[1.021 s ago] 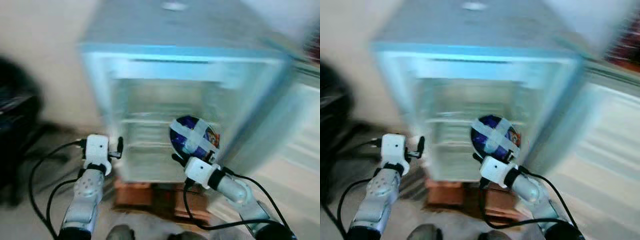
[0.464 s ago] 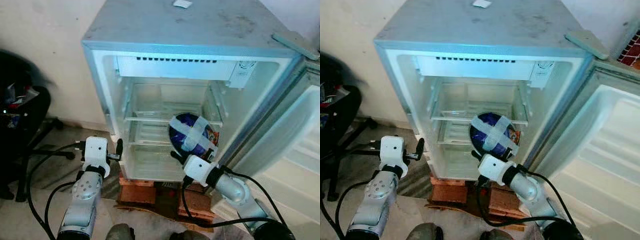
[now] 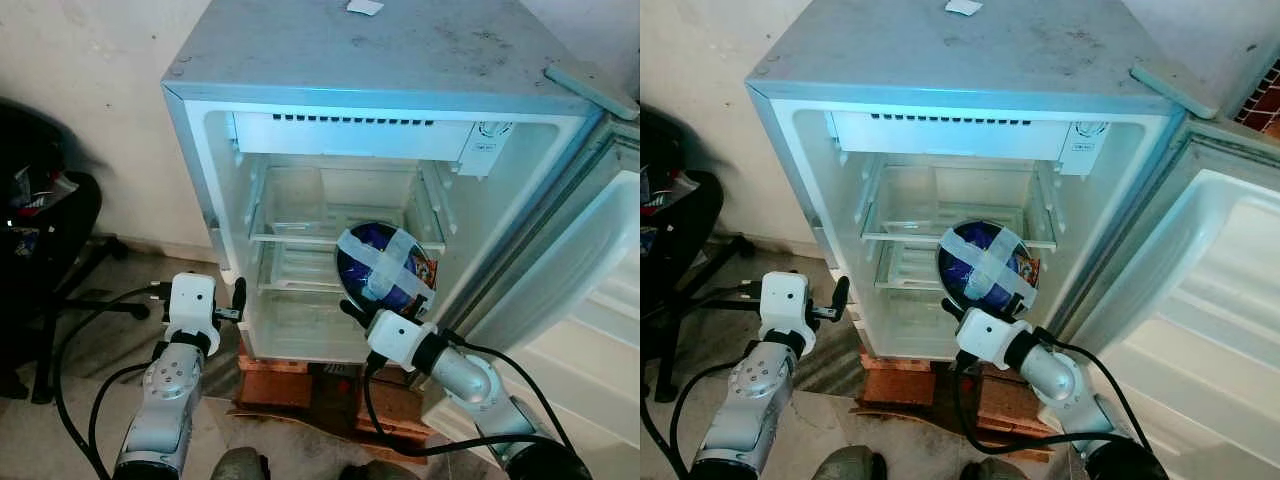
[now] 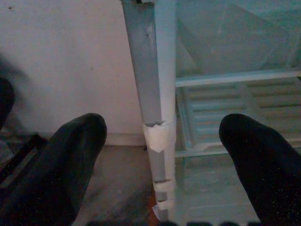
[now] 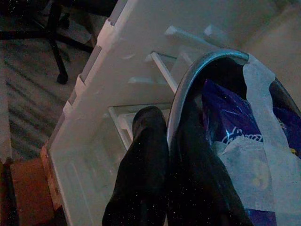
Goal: Restocking fridge
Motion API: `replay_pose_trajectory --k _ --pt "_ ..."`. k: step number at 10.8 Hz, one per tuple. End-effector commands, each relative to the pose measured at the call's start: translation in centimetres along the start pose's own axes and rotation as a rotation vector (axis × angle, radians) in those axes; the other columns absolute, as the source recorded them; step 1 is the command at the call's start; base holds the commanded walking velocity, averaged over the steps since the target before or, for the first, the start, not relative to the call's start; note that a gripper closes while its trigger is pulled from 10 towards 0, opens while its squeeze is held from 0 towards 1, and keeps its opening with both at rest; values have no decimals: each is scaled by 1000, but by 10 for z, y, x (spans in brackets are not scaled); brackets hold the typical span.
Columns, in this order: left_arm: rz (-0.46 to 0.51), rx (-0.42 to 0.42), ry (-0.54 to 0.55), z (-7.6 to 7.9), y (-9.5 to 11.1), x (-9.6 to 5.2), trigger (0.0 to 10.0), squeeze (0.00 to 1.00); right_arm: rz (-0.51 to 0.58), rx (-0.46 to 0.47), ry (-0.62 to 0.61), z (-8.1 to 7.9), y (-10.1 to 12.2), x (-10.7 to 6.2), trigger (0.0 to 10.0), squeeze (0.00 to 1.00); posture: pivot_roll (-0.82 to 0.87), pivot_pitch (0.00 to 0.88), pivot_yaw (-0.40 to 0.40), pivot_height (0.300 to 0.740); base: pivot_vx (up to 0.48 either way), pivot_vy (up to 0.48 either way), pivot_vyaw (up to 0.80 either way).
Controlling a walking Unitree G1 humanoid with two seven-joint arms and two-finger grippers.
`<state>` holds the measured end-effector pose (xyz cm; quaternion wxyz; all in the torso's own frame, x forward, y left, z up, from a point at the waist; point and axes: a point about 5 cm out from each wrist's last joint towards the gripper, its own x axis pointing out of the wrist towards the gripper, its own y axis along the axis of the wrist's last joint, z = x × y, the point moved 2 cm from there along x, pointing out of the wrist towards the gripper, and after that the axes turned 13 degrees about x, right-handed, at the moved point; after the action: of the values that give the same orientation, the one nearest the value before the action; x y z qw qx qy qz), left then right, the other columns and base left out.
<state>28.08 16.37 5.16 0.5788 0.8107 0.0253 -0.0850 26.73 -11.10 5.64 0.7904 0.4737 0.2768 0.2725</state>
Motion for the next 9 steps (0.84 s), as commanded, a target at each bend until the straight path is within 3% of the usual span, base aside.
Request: replay_pose_trajectory --k 1,9 --pt "5 -4 4 -1 1 -1 10000 0 23 -24 -7 5 5 0 10000 0 126 85 -35 740 0 0 0" --pt "4 -14 4 2 -2 -3 10000 0 14 -40 -1 8 3 -2 10000 0 124 85 -45 740 253 0 0"
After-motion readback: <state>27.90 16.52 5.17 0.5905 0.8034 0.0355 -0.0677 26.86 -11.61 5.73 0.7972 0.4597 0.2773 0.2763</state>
